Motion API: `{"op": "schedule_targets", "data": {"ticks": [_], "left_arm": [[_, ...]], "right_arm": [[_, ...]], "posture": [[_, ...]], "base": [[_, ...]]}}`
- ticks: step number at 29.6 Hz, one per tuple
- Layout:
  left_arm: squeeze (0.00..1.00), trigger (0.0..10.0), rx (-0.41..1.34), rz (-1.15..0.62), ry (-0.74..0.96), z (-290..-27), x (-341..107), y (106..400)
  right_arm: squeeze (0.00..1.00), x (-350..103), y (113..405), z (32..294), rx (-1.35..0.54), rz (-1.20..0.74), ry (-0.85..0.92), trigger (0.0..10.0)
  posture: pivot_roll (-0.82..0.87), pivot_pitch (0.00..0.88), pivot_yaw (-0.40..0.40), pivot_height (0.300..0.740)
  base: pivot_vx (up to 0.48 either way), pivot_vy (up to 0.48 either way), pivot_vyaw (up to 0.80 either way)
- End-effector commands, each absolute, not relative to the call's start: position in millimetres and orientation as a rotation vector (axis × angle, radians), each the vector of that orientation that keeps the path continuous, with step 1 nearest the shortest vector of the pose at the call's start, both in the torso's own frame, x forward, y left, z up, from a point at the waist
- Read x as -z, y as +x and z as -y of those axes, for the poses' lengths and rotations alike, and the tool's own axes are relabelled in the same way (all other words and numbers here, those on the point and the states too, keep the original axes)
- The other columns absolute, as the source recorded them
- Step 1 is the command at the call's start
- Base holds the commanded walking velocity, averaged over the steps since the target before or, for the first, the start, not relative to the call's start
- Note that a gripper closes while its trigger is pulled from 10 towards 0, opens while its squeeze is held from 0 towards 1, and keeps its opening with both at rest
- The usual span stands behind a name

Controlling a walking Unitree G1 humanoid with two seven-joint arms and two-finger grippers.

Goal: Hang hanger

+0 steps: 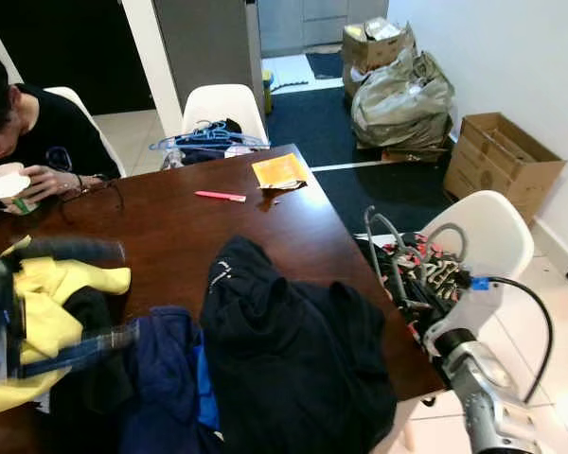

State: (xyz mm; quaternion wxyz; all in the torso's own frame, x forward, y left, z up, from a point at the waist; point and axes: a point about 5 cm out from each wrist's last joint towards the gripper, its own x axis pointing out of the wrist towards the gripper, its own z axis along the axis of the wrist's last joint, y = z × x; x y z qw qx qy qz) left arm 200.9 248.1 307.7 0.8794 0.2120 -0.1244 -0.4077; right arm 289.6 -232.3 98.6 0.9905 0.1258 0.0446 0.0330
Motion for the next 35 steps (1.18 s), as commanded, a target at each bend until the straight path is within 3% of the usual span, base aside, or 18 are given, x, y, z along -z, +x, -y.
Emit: {"op": "schedule_targets", "data": {"ticks": [1,2,4,6,10,13,15,19,35], "left_arm": [[0.00,10.0,0.606,0.154,0.364,-257,-281,237],[0.00,10.0,0.516,0.119,0.342,-257,-271,251],[0.00,10.0,0.516,0.119,0.342,-257,-271,251],[0.00,10.0,0.411,0.029,0.317,-253,-236,273],[0.00,10.0,0.415,0.005,0.208,-228,-199,290],[0.00,10.0,0.422,0.008,0.167,-222,-195,293],[0.00,10.0,0.499,-0.035,0.069,-201,-183,294],[0.00,10.0,0.554,-0.105,0.020,-186,-169,291],[0.00,10.0,0.515,-0.353,0.005,-158,-111,289]], "right_arm": [[0.00,-95,291,223,-0.100,-0.094,0.286,10.0],[0.00,-95,291,223,-0.100,-0.094,0.286,10.0],[0.00,-95,291,223,-0.100,-0.094,0.286,10.0],[0.00,-95,292,223,-0.100,-0.094,0.283,10.0],[0.00,-95,292,222,-0.102,-0.093,0.279,10.0],[0.00,-95,293,222,-0.102,-0.093,0.278,10.0],[0.00,-95,292,222,-0.102,-0.092,0.277,10.0],[0.00,-95,292,223,-0.101,-0.091,0.277,10.0],[0.00,-95,291,223,-0.100,-0.087,0.277,10.0]], "posture": [[0.03,0.033,0.076,0.740],[0.03,0.032,0.075,0.740],[0.03,0.032,0.075,0.740],[0.03,0.030,0.075,0.740],[0.02,0.031,0.076,0.740],[0.02,0.031,0.076,0.740],[0.02,0.034,0.082,0.740],[0.02,0.036,0.084,0.740],[0.02,0.046,0.084,0.740]], "base": [[0.000,0.000,0.00],[0.000,0.000,0.00],[0.000,0.000,0.00],[0.000,0.000,0.00],[0.000,0.000,0.00],[0.000,0.000,0.00],[0.000,0.000,0.00],[0.000,0.000,0.00],[0.000,0.000,0.00]]}}
